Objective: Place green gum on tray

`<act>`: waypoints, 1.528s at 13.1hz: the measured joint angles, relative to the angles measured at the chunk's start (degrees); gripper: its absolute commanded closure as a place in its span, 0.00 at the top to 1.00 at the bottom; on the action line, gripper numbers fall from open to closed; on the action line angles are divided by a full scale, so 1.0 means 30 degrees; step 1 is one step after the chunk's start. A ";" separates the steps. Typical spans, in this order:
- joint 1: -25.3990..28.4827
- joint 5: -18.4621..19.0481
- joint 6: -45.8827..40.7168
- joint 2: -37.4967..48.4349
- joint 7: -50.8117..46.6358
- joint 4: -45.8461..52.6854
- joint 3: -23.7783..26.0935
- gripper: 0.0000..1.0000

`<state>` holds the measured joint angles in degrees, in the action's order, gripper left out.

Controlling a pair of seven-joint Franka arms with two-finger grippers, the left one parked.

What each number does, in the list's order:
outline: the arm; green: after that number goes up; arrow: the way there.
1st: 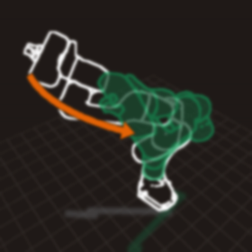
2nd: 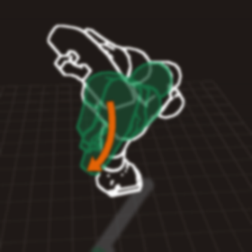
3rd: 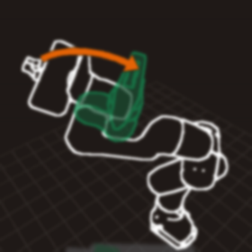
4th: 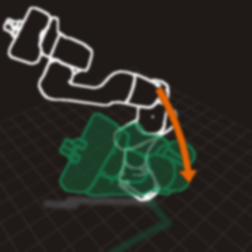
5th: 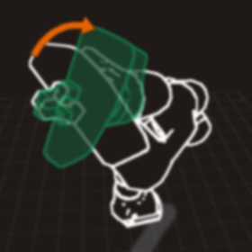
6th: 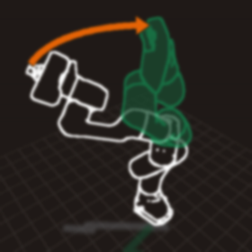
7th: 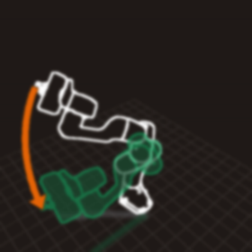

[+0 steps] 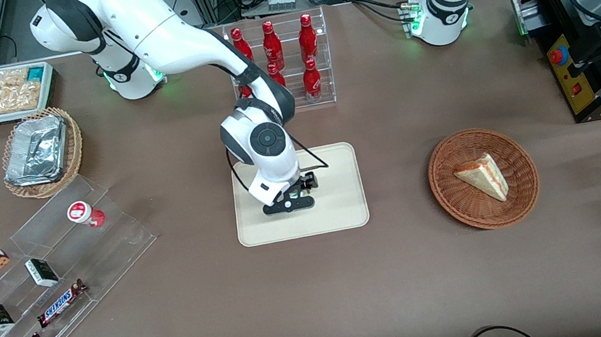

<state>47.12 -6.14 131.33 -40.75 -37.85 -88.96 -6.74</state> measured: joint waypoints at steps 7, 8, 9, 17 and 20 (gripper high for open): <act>-0.0053 0.0009 -0.2676 0.1706 0.0057 0.0342 -0.0197 1.00; -0.0068 0.0009 -0.3099 0.2017 0.0071 0.0344 -0.0202 1.00; -0.0080 0.0009 -0.3611 0.2328 0.0078 0.0351 -0.0208 1.00; -0.2947 0.0019 -0.9261 0.5454 0.4753 0.0388 -0.0352 1.00; -0.3918 0.0019 -0.9715 0.6027 0.5584 0.0185 -0.0333 1.00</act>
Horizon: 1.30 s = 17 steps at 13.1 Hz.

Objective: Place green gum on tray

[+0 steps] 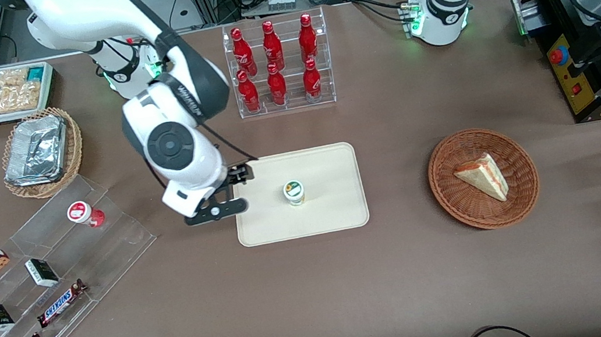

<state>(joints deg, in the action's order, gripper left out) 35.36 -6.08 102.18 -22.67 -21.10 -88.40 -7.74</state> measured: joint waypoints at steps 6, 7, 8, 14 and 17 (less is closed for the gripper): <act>-0.4575 -0.0001 -0.1280 0.1655 0.3720 -0.0762 0.0472 1.00; -0.5619 -0.0001 -0.1311 0.1896 0.4016 -0.0893 0.0929 1.00; -0.6591 0.0000 -0.1320 0.2193 0.4121 -0.1070 0.1374 1.00; -1.0119 0.0004 -0.1320 0.4792 0.5567 -0.2827 0.2155 1.00; -1.0520 0.0087 -0.1440 0.6002 0.6451 -0.3327 0.2183 1.00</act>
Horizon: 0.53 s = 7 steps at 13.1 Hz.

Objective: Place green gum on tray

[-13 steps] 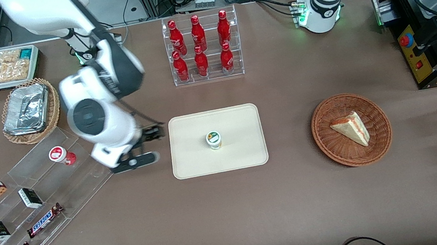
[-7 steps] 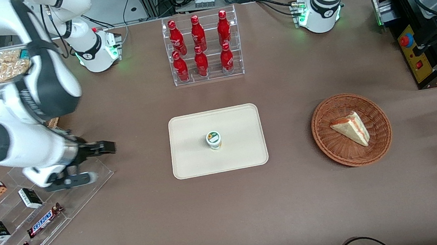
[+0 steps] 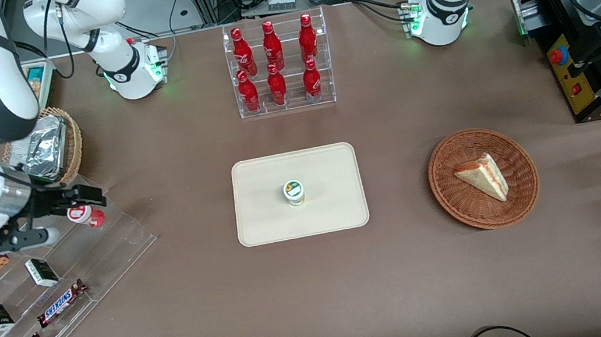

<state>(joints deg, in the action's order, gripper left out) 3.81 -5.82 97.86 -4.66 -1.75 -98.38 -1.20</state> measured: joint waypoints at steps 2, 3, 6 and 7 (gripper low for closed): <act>-0.0324 0.0440 -0.0710 0.0875 0.0157 -0.0341 -0.0001 1.00; -0.0435 0.0710 -0.1106 0.1258 0.0217 -0.0431 -0.0004 1.00; -0.0673 0.1410 -0.2394 0.2255 0.0253 -0.0575 -0.0040 1.00; -0.0849 0.1463 -0.2829 0.2552 0.0263 -0.0577 -0.0046 1.00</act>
